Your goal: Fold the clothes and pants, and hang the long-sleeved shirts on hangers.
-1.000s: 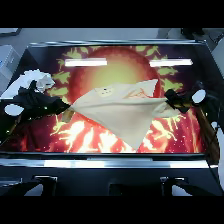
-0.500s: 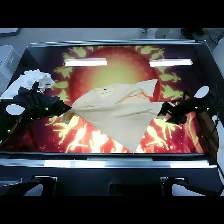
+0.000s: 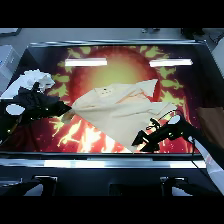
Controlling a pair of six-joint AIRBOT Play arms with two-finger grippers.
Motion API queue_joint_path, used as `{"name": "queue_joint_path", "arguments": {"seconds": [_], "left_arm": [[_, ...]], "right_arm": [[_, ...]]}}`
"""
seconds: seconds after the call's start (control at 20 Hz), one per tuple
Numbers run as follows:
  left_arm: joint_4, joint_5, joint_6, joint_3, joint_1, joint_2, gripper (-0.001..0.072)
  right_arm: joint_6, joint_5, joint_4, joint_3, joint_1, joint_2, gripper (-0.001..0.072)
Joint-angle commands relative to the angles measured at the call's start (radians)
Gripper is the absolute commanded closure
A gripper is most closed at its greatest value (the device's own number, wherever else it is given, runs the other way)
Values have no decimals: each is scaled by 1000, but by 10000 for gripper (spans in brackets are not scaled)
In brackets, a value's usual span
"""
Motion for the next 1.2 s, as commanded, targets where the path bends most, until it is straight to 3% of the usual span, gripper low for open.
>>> {"name": "queue_joint_path", "arguments": {"seconds": [0.0, 0.05, 0.1, 0.25, 0.4, 0.55, 0.7, 0.9, 1.05, 1.15], "left_arm": [[0, -7, 0, 0, 0, 0, 687], [0, -6, 0, 0, 0, 0, 687], [0, -6, 0, 0, 0, 0, 687], [0, -7, 0, 0, 0, 0, 687], [0, -10, 1, 8, 2, 3, 687], [0, -53, 38, 155, 28, 23, 689], [-1, -99, 79, 489, 46, 75, 689], [-132, -148, 80, 983, 12, 147, 688], [-132, -136, 79, 1215, -11, 198, 688], [-132, -73, 67, 1257, -11, 238, 688]], "right_arm": [[4, -140, 97, -36, 92, 0, 108], [41, -194, 101, -36, 109, -4, 153], [83, -242, 102, -36, 121, -5, 258], [128, -291, 112, -32, 124, -5, 673], [50, -255, 88, 49, 105, 15, 674], [-22, -202, -89, 328, 8, 114, 673], [-19, -213, -273, 768, -113, 238, 673], [-91, -273, -314, 1251, -187, 378, 671], [-97, -343, -315, 1359, -187, 486, 671], [-97, -403, -317, 1359, -187, 545, 671]]}}
